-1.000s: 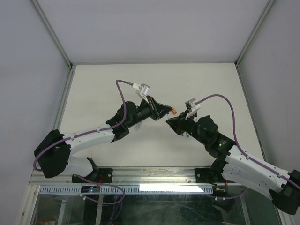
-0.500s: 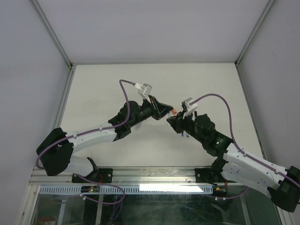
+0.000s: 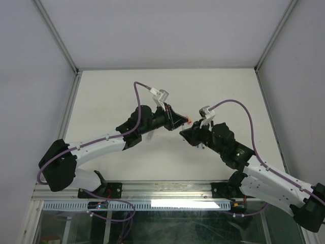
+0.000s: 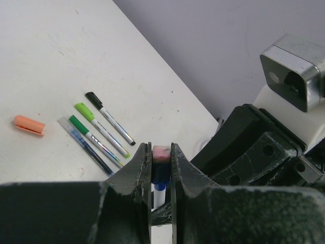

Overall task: Insert the pens into the pen caps
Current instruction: Press the pen cap onto the pen.

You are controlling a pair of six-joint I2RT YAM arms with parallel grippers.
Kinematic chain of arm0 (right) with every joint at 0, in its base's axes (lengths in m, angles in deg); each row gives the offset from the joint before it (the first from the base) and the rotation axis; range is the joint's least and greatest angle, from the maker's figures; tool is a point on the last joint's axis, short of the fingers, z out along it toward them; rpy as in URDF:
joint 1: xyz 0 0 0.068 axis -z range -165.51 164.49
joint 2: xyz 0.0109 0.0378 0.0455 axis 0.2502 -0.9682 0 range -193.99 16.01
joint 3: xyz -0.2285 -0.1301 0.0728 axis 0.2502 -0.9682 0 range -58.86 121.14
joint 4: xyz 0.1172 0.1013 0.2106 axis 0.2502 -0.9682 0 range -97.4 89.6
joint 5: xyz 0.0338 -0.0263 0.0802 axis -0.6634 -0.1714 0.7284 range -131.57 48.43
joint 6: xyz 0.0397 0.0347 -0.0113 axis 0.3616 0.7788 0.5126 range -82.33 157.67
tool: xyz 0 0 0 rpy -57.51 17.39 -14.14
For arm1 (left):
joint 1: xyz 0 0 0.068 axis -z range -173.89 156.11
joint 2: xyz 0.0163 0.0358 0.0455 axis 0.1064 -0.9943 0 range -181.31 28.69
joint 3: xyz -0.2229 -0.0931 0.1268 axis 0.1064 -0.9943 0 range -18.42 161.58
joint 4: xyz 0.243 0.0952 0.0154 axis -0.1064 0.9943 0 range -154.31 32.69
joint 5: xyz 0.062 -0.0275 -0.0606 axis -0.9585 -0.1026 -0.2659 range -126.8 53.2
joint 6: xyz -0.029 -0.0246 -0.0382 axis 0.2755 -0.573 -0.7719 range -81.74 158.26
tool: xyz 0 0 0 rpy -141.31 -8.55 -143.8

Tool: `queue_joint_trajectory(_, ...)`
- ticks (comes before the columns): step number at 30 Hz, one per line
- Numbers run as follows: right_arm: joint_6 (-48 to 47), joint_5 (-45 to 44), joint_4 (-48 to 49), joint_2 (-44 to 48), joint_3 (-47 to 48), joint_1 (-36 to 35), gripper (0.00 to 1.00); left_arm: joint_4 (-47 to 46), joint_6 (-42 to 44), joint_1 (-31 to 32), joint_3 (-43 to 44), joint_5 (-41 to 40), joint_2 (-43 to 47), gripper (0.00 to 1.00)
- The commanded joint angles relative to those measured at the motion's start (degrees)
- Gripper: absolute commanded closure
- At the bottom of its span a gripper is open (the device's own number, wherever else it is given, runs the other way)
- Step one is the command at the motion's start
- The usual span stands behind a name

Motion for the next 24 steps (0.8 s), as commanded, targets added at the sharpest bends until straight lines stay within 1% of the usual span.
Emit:
queue_joint_trajectory(1,6.31,-4.43,8.83,2.08,-1.05,2.27,1.0,5.31,-1.12,0.39,1.26,13.0,0.68,0.95)
queue_joint_trajectory(8,8.06,-2.58,9.5,2.32,-2.82,2.25,1.0,4.9,-1.62,0.15,0.91,13.2,0.69,0.86)
queue_joint_trajectory(11,8.03,-0.21,9.23,1.19,-2.81,2.28,1.0,4.67,-1.9,0.14,0.88,12.75,0.8,0.79)
queue_joint_trajectory(14,8.76,1.41,8.85,0.41,-3.48,2.27,1.0,4.68,-1.99,-0.02,1.1,12.25,1.02,0.74)
queue_joint_trajectory(20,10.63,2.21,8.99,1.26,-5.91,2.27,1.0,4.44,-2.49,-0.64,0.84,12.05,1.82,0.71)
queue_joint_trajectory(24,11.5,0.69,5.19,1.36,-5.63,2.25,1.0,4.73,-2.56,-1.65,0.87,12.03,2.43,0.68)
